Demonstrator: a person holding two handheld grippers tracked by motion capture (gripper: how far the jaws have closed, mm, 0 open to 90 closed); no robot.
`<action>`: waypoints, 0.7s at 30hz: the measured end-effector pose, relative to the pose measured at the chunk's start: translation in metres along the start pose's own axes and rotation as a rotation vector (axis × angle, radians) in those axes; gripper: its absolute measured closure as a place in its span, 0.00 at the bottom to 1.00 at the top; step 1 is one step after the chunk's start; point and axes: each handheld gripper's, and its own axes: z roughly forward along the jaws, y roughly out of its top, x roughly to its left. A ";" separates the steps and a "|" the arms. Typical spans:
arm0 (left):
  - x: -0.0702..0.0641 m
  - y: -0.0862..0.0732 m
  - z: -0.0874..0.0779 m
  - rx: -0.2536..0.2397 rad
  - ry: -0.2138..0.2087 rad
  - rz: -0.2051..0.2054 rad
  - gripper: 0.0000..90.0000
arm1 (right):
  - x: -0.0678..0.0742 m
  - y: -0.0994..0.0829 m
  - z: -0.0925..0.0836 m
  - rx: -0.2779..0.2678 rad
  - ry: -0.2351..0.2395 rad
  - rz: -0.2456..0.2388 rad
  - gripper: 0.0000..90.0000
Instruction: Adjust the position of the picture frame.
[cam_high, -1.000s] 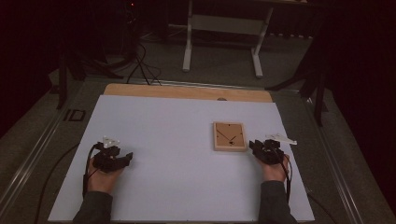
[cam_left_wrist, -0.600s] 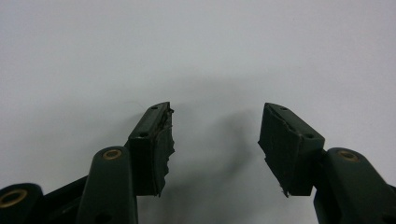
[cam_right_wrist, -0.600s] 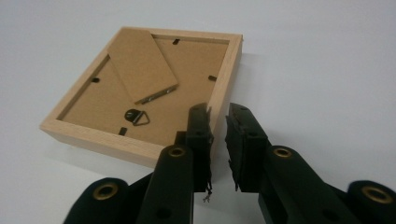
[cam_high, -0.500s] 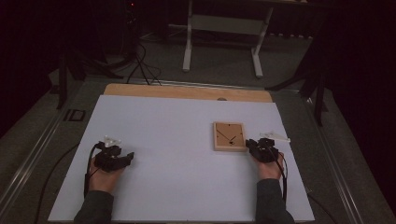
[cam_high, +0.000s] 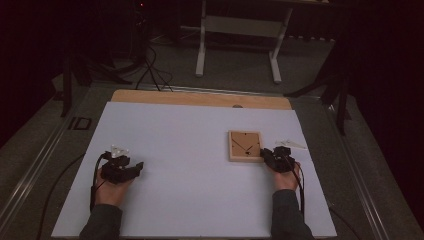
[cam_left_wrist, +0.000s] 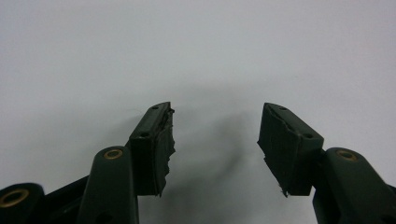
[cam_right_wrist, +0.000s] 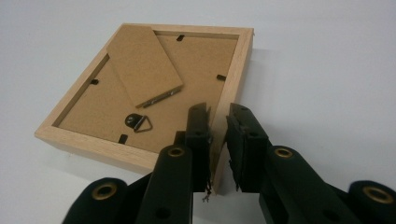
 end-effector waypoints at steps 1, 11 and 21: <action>0.000 0.000 0.000 -0.001 0.000 0.001 0.49 | 0.000 0.000 0.000 0.003 0.000 0.001 0.87; -0.002 0.000 0.001 -0.001 0.000 0.007 0.49 | -0.004 0.000 0.001 0.004 0.027 0.046 0.88; -0.002 0.001 0.001 -0.003 -0.005 0.008 0.50 | 0.000 0.000 0.001 0.005 0.031 0.026 0.89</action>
